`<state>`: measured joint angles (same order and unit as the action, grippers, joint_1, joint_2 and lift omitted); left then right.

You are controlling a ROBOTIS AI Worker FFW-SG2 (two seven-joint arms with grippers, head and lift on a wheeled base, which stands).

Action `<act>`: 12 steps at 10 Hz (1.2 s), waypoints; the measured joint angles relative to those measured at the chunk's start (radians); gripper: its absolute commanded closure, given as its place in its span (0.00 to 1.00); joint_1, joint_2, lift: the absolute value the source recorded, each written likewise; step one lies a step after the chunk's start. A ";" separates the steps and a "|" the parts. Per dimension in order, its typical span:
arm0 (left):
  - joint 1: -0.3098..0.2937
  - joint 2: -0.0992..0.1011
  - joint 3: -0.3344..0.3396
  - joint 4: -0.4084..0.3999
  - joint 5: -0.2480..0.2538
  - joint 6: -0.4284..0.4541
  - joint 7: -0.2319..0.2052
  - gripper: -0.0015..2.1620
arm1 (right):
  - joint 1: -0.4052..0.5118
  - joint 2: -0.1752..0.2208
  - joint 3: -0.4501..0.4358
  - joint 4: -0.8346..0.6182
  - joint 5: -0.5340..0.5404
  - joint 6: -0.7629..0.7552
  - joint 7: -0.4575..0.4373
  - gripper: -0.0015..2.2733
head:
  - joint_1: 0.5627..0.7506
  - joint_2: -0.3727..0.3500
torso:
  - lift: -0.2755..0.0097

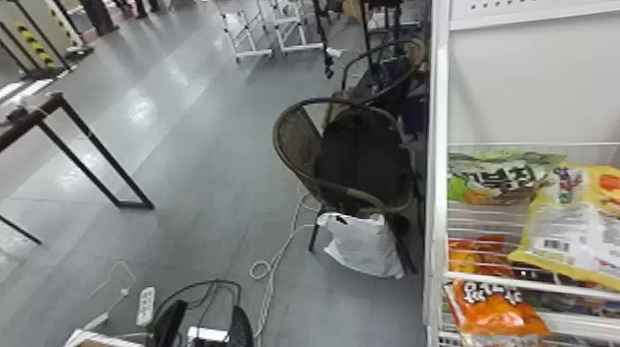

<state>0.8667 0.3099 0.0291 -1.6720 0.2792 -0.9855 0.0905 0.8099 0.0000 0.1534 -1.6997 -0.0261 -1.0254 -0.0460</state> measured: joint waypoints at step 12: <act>0.000 0.000 0.000 0.000 0.000 0.000 0.000 0.00 | 0.000 0.000 0.000 0.000 0.000 0.000 0.000 0.00 | 0.70 1.00 | 0.97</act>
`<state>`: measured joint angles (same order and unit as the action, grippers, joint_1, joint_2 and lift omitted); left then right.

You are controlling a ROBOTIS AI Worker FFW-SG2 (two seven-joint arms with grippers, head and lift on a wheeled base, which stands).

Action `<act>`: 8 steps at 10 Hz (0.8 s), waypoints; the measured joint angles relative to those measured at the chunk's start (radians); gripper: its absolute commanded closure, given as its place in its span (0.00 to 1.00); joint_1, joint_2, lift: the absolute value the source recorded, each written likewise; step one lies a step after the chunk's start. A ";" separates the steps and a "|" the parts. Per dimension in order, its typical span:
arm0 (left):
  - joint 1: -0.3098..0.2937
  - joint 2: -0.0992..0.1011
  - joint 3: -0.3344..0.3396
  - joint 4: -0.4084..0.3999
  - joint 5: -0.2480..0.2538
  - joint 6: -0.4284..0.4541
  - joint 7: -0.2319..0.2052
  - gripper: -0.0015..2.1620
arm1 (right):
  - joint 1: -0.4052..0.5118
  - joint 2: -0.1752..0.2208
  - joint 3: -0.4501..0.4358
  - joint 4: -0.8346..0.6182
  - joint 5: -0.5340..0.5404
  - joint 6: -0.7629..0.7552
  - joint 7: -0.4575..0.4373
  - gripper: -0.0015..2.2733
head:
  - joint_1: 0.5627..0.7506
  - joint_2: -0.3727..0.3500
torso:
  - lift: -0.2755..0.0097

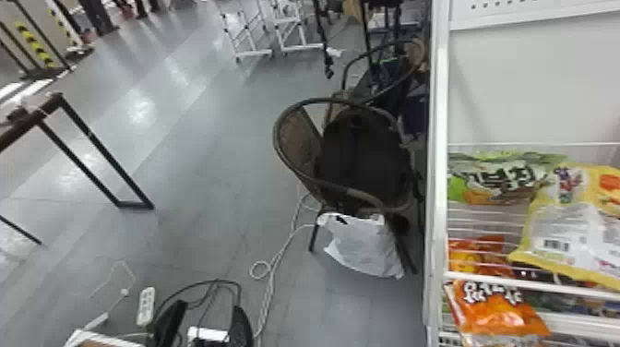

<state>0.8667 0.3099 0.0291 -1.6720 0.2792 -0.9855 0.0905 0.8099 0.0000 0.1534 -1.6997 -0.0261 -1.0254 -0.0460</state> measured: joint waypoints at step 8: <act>0.000 0.000 0.000 0.000 0.000 0.000 0.000 0.00 | 0.000 0.000 0.000 0.000 0.000 0.000 0.000 0.00 | 0.70 1.00 | 0.97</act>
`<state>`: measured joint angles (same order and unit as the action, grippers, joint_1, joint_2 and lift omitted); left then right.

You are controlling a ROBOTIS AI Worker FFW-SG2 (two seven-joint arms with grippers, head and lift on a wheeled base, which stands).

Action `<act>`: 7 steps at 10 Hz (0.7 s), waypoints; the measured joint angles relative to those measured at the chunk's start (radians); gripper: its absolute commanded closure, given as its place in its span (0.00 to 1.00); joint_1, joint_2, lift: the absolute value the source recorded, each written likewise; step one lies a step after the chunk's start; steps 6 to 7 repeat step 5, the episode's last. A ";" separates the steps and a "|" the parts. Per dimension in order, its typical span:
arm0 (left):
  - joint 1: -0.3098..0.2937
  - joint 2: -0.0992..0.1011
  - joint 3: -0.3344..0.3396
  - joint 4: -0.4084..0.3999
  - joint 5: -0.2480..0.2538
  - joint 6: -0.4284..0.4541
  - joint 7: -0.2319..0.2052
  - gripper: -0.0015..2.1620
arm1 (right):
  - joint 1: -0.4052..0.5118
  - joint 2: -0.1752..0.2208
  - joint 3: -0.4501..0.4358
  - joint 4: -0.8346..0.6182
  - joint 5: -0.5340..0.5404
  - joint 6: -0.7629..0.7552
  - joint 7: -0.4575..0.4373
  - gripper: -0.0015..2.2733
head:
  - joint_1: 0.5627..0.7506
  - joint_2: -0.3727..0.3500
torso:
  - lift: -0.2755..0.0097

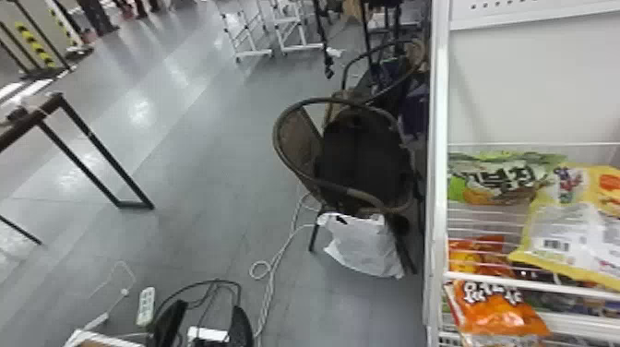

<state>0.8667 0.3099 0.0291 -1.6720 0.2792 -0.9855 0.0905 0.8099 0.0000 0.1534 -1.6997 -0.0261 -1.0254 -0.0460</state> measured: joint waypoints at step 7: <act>0.000 0.000 0.000 0.000 0.000 0.000 0.000 0.00 | 0.000 0.000 0.000 0.000 0.000 0.000 0.000 0.00 | 0.70 1.00 | 0.97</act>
